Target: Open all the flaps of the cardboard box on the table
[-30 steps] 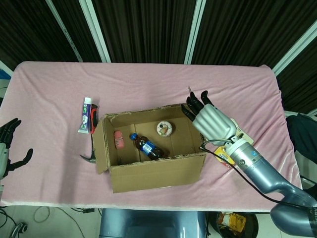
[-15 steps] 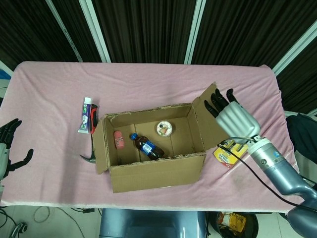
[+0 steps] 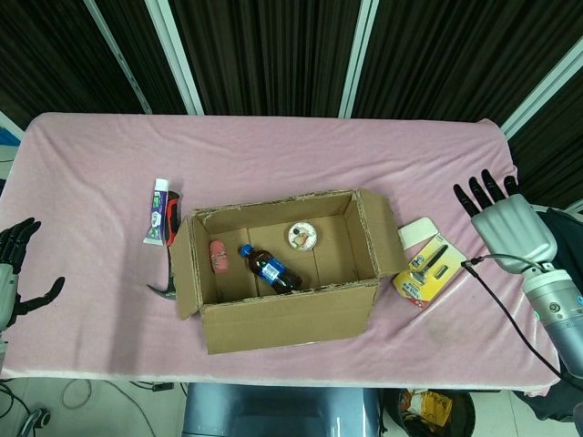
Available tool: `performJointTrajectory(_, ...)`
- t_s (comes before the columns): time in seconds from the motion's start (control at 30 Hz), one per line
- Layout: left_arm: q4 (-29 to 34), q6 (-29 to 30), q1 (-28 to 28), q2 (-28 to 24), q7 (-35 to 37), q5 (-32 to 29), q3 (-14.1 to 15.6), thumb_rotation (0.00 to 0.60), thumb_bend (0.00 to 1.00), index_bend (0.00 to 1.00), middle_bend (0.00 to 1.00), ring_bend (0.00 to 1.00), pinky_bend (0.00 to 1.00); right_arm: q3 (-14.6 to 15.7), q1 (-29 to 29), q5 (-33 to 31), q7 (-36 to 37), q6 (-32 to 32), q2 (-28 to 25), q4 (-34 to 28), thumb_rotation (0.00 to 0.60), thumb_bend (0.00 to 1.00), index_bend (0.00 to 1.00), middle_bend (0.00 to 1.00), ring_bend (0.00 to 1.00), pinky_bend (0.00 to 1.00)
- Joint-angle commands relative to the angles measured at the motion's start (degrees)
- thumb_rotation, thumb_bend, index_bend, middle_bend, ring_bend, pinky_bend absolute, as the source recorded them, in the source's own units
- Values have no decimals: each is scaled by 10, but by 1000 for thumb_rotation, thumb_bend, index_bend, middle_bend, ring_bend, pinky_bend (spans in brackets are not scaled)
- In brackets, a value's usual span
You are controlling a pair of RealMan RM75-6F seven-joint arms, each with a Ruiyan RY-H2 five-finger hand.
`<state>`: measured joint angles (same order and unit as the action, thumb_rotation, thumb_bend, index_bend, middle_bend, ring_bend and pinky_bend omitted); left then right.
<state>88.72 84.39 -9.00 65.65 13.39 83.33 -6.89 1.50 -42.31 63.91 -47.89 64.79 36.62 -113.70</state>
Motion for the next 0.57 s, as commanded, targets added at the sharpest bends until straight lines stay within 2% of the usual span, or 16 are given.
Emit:
performJointTrajectory(0.03,2,-9,0,-5,-29,-4,6,600,156,42,8,0,16,-13,85,9,108,106,75,-6,600,158,0,127,87,236)
performJointTrajectory(0.2,3,-9,1,-9,-77,-4,11,600,156,28,1,0,8,-12,164,53,203,205,159,2,600,158,0,109,75,236)
performJointTrajectory(0.33,4,-12,1,-6,-102,-7,13,600,156,20,0,0,0,7,227,109,258,278,233,52,600,159,0,66,41,236)
performJointTrajectory(0.57,4,-14,-1,-2,-129,-5,17,600,156,13,0,0,0,35,286,167,302,316,300,145,600,160,0,42,26,236)
